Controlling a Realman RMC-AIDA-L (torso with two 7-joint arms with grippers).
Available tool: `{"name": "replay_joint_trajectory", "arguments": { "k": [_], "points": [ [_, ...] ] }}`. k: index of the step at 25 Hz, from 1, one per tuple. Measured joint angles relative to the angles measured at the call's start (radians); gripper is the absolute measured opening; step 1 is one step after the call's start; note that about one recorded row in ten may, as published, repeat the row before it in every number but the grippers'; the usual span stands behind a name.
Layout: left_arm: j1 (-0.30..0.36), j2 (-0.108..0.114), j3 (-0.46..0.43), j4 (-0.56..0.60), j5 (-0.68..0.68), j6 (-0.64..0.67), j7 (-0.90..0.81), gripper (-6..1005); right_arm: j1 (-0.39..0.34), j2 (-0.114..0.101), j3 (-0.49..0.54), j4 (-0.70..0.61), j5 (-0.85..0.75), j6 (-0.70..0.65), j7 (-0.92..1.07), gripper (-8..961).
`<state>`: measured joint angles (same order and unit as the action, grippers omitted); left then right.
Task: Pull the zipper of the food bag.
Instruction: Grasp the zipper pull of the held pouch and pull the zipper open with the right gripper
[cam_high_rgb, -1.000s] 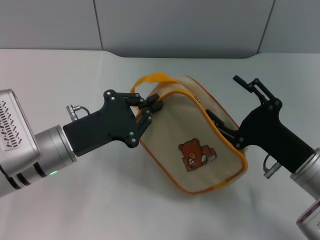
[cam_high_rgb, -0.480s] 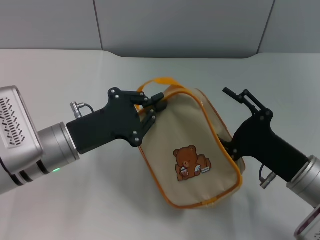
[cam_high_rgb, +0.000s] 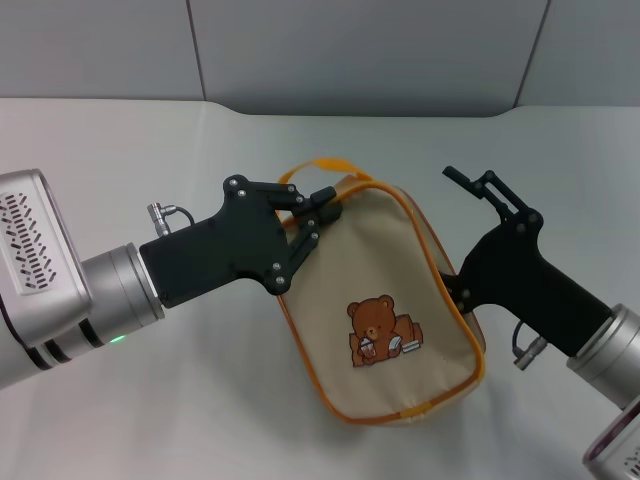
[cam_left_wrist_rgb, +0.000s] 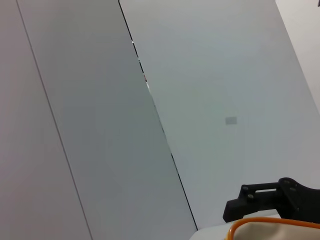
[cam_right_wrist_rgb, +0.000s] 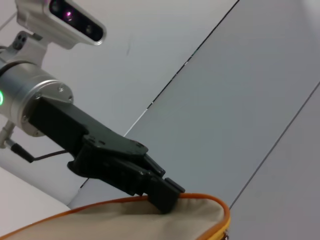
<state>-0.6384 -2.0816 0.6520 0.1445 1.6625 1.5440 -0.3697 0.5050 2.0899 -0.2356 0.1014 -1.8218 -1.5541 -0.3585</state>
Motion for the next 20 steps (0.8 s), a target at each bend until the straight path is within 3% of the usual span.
{"name": "replay_joint_trajectory", "arguments": {
  "k": [7, 15, 20],
  "points": [
    [0.000, 0.000, 0.000, 0.000, 0.000, 0.005, 0.000, 61, 0.009, 0.001, 0.001, 0.018, 0.001, 0.023, 0.002, 792],
    [0.004, 0.000, 0.000, 0.003, -0.001, 0.008, 0.000, 61, 0.015, 0.002, 0.002, 0.046, 0.002, 0.028, -0.006, 603],
    [0.007, 0.000, 0.000, 0.007, -0.002, 0.009, 0.000, 60, 0.020, 0.003, 0.002, 0.055, 0.002, 0.032, -0.008, 394]
  ]
}}
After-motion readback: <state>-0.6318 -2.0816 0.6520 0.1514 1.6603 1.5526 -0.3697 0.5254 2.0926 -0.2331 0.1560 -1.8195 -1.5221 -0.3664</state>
